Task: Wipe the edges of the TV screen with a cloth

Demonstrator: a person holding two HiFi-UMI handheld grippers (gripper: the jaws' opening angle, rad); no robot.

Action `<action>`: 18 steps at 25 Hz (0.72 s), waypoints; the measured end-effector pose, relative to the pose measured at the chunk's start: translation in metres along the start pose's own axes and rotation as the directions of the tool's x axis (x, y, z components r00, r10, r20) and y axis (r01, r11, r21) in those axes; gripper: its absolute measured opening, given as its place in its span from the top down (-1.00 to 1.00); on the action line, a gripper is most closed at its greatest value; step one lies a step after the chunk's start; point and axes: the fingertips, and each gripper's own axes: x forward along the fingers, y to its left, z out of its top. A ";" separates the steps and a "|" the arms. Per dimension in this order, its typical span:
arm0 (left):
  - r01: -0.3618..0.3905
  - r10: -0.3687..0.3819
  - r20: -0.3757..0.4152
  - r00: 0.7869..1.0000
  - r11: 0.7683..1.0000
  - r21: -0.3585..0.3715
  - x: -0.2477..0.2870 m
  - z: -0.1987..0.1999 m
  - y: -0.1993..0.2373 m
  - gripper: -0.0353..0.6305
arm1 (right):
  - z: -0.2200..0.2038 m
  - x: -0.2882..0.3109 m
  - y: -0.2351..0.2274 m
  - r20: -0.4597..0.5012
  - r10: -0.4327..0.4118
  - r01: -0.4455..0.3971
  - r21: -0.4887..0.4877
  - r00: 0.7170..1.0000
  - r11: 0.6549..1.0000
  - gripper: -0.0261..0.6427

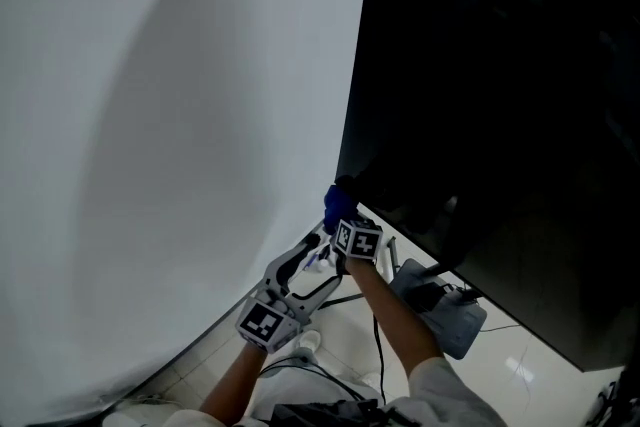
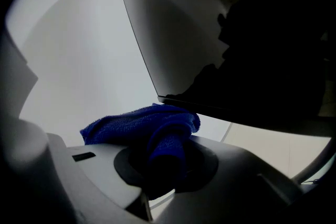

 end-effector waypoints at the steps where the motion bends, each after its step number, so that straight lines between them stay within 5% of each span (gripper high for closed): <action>1: -0.012 0.012 0.000 1.000 1.000 0.000 -0.003 0.000 0.003 -0.06 | 0.003 0.007 0.006 -0.004 0.006 -0.006 -0.002 1.000 1.000 0.71; 8: -0.089 0.089 0.008 0.996 0.996 -0.013 -0.023 -0.001 0.025 -0.06 | 0.030 0.034 0.045 0.011 0.052 -0.052 -0.035 0.999 0.998 0.71; 18: -0.100 0.100 0.048 0.994 0.995 -0.004 -0.028 0.007 0.025 -0.06 | 0.120 -0.007 0.081 0.243 0.063 -0.082 0.067 0.968 0.994 0.72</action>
